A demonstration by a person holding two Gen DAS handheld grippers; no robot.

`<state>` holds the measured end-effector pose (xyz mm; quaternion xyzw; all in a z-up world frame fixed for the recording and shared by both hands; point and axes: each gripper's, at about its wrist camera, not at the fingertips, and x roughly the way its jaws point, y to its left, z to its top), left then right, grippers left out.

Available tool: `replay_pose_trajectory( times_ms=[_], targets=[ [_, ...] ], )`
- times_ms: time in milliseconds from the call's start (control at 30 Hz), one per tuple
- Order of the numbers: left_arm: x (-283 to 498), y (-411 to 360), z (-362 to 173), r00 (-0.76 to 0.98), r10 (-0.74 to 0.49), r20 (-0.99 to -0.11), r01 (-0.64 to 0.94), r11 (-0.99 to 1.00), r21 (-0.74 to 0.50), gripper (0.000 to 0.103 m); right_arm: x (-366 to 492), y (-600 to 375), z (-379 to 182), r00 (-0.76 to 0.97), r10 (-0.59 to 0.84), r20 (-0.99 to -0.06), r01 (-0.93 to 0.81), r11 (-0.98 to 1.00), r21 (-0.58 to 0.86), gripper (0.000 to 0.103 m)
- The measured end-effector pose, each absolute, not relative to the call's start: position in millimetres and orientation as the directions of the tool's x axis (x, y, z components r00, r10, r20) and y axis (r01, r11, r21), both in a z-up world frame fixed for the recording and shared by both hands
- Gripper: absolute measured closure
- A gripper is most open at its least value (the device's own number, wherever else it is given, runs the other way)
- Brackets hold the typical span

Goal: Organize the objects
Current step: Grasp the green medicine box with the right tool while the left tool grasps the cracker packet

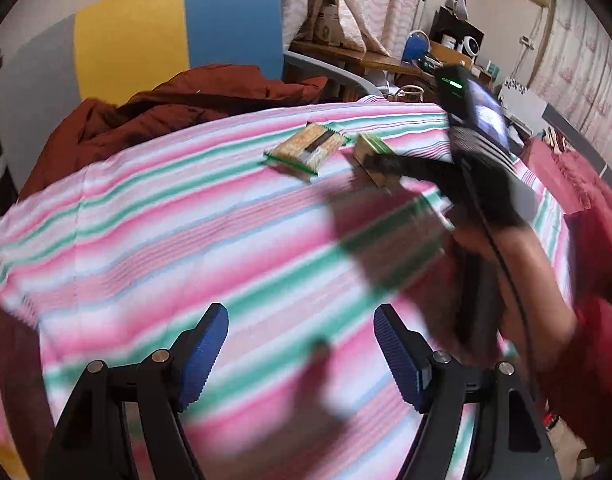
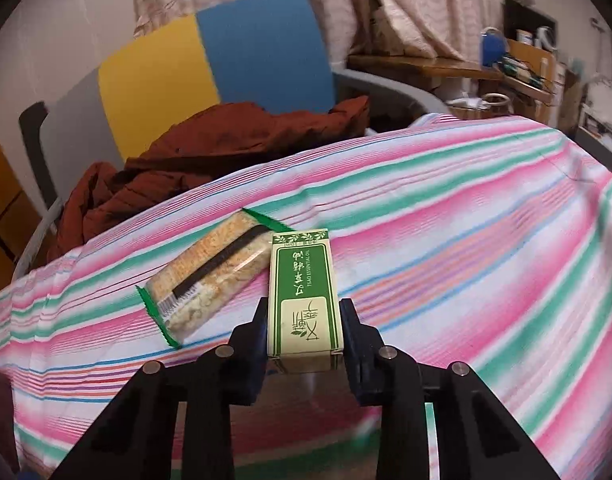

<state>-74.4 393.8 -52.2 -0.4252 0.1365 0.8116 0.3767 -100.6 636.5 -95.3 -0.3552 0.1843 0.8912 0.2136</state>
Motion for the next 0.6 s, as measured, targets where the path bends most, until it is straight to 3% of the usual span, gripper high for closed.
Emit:
replay_pose_trajectory(
  times_ms=[367,600],
  targets=[
    [-152.4,499.1,-45.5,-0.416,0.47,-0.779,-0.813,-0.575,0.088,0.025,-54.0,645.2,-99.8,-0.649,0.316,-0.693,-0.626,-0.739,0.25,0.071],
    [-174.6,527.3,-59.6,-0.385,0.461,-0.799,-0.83,-0.552,0.082,0.022,-53.2,644.1,-99.6,-0.652,0.326,-0.684,-0.626,-0.741,0.243,0.071]
  ],
)
